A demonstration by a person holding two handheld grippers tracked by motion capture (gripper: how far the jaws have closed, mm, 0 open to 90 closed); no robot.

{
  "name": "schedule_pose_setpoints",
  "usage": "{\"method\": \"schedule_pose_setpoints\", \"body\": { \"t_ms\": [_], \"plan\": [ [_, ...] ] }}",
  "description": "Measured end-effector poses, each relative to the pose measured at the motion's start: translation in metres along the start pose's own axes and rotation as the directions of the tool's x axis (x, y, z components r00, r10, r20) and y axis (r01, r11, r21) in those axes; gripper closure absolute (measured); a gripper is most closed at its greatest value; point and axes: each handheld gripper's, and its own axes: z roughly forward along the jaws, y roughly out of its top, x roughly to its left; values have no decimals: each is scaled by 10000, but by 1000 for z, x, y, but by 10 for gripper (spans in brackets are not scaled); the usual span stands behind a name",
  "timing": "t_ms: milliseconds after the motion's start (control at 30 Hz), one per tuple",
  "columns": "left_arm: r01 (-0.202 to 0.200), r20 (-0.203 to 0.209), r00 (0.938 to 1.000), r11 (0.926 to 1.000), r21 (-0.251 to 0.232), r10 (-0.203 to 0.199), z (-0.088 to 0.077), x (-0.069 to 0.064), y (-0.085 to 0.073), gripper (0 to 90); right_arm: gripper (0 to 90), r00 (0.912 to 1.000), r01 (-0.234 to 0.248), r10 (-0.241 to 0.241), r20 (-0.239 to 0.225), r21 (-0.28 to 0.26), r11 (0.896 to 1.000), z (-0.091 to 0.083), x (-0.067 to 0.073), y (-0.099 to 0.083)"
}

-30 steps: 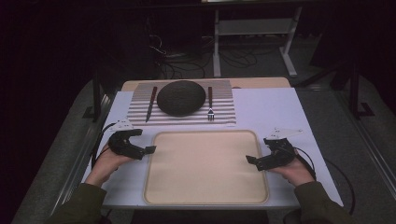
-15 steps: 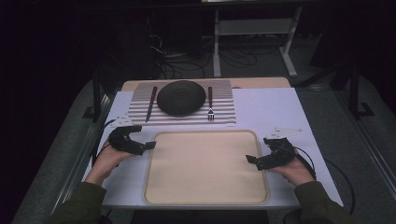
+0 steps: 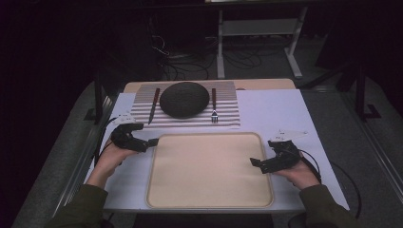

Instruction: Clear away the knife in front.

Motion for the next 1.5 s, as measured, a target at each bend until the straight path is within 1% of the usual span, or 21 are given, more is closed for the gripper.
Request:
{"method": "schedule_pose_setpoints", "body": {
  "t_ms": [33, 233, 333, 600, 1000, 1033, 1267, 1500],
  "plan": [
    [-47, -71, 10000, 10000, 12, 47, 1, 2, 1, 0, 0, 10000, -12, 12, -4, 2, 10000, 0, 0, 0],
    [-31, -248, 9997, 10000, -19, 30, 4, 7, 7, 0, 0, 10000, -29, 29, -11, 20, 10000, 0, 0, 0],
    [49, -329, 9994, 10000, -72, -51, 6, 11, 10, 0, 0, 10000, -46, 46, -6, 24, 10000, 0, 0, 0],
    [176, -604, 9980, 9998, -10, -176, 12, 22, 15, 0, 0, 10000, -60, 60, -11, 16, 10000, 0, 0, 0],
    [334, -832, 9960, 9994, -68, -338, 20, 36, 24, 0, 0, 10000, -92, 92, -20, 3, 10000, 0, -1, 0],
    [351, -846, 9958, 9993, -85, -357, 21, 38, 25, 12, 0, 9999, -102, 102, -18, 1, 9999, 0, -1, 0],
    [413, -1017, 9939, 9991, -53, -417, 25, 45, 30, 15, 0, 9999, -117, 117, -25, -2, 9999, 0, -1, 0],
    [467, -1095, 9929, 9989, -72, -472, 28, 52, 35, 38, 0, 9999, -136, 136, -45, 8, 9999, 0, -1, 0]
  ]
}}
